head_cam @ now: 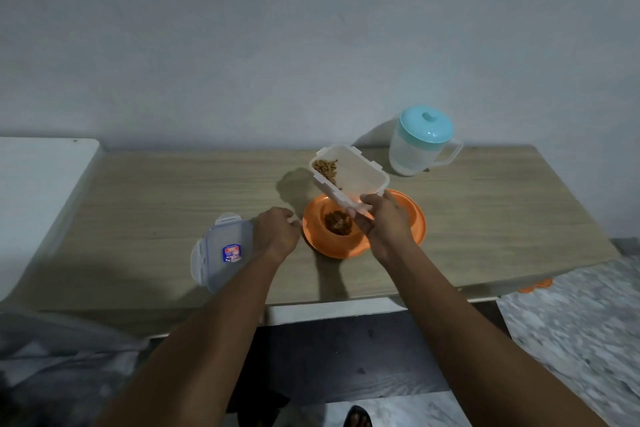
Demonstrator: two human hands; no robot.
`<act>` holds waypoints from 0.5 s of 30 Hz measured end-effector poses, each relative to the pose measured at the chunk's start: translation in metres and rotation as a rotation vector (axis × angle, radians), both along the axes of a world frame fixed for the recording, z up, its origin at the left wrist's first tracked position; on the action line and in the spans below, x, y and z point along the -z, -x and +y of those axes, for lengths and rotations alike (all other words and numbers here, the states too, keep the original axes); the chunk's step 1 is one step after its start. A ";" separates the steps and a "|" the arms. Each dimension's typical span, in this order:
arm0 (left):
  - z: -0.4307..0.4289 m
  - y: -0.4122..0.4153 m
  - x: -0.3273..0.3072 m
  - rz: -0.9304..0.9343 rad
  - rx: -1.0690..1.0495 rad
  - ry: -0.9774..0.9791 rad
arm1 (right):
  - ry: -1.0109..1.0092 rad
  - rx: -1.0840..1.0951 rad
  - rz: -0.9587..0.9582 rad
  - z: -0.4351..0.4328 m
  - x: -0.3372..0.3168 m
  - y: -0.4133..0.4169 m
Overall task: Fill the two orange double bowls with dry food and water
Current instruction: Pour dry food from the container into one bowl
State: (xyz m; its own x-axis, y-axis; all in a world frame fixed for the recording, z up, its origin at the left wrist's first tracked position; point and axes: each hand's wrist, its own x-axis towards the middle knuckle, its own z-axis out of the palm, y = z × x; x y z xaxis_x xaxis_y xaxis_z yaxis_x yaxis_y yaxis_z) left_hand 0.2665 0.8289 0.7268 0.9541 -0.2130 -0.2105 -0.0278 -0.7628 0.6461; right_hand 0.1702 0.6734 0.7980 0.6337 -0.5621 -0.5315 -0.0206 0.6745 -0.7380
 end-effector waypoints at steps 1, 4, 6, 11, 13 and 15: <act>0.007 -0.007 -0.002 -0.037 0.006 -0.023 | -0.027 0.004 0.009 0.008 0.004 -0.009; 0.032 -0.031 -0.002 -0.134 0.052 -0.160 | -0.048 0.004 0.026 0.031 0.012 -0.036; 0.046 -0.048 0.000 -0.154 0.137 -0.299 | -0.066 0.004 0.033 0.045 0.018 -0.054; 0.060 -0.074 0.019 -0.158 0.219 -0.450 | -0.063 -0.009 0.096 0.083 0.034 -0.109; 0.061 -0.077 0.027 -0.184 0.219 -0.454 | -0.052 0.013 0.134 0.094 0.042 -0.126; 0.062 -0.081 0.029 -0.195 0.194 -0.431 | -0.022 0.047 0.176 0.100 0.047 -0.139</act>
